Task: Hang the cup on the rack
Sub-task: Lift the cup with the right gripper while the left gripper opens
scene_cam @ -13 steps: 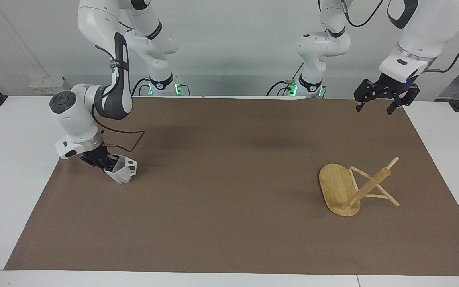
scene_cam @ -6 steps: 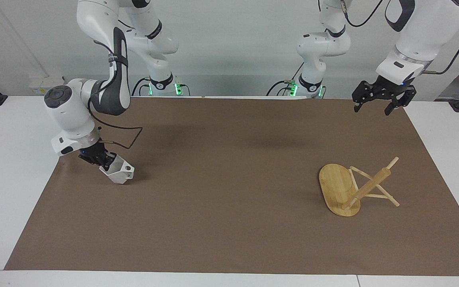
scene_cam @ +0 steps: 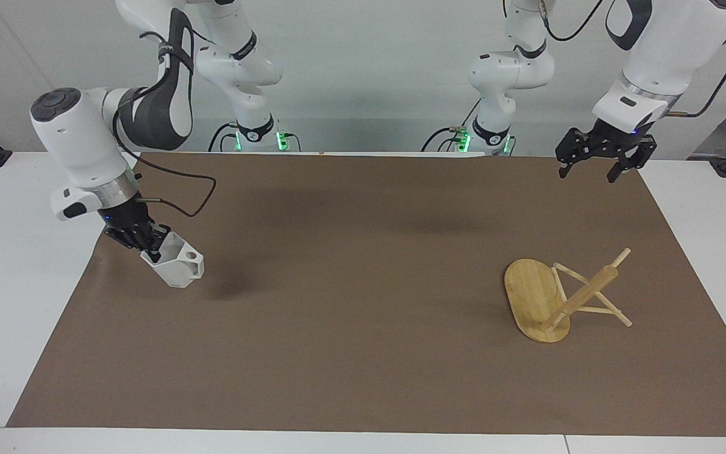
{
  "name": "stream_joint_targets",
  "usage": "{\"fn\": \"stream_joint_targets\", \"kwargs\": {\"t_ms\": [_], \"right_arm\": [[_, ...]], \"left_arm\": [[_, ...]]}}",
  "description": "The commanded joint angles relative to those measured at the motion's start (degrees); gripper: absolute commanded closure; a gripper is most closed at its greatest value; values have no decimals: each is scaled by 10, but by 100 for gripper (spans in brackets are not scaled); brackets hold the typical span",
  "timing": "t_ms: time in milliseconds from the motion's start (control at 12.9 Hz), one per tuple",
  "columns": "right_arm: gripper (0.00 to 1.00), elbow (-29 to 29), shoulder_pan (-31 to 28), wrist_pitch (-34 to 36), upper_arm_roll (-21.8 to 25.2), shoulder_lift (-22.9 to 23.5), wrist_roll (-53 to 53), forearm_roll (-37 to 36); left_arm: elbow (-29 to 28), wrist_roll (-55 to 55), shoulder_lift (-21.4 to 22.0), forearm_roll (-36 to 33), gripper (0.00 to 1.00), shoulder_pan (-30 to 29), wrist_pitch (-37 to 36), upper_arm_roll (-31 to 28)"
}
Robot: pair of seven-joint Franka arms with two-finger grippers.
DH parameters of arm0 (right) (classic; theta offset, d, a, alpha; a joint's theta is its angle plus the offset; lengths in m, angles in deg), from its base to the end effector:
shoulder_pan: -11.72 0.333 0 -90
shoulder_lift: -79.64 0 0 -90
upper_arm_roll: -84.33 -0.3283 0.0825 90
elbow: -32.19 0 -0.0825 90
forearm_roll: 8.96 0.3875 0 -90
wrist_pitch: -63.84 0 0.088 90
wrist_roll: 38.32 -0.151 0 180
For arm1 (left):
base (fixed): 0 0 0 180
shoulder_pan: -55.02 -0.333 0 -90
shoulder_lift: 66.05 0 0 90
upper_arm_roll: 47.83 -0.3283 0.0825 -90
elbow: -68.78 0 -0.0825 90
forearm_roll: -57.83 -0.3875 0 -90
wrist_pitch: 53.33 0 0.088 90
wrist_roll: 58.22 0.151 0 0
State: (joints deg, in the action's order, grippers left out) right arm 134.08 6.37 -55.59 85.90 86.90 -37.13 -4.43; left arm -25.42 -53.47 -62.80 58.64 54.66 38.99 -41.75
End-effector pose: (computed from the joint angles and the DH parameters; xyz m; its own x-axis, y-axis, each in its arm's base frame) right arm 0.6264 -0.0684 0.4665 0.9745 -0.1357 0.1786 -0.1254 -0.9898 -0.0675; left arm 0.5412 -0.0578 0.5925 0.9832 -0.1811 0.0242 -0.1813 -0.9834 0.0061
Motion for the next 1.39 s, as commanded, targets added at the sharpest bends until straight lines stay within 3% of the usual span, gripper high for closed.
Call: {"fn": "stream_joint_targets", "kwargs": {"t_ms": [0,232,541,1082,1314], "right_arm": [[100,-53,-1,64,-30,-9,-1,21],[100,-82,-1,151,-41,-30,0,159],[100,-82,-1,198,-81,-53,19,240],[100,-47,3,231,-152,-80,14,403],[100,-29,51,193,-154,-84,-35,445]], "left_arm": [[-20,8,16,7,0,1,15,-3],[-20,5,15,11,0,4,23,-1],[-20,-66,9,64,0,5,32,-2],[-11,-451,-33,204,0,7,109,1],[-12,-623,-34,220,0,8,117,5]]}}
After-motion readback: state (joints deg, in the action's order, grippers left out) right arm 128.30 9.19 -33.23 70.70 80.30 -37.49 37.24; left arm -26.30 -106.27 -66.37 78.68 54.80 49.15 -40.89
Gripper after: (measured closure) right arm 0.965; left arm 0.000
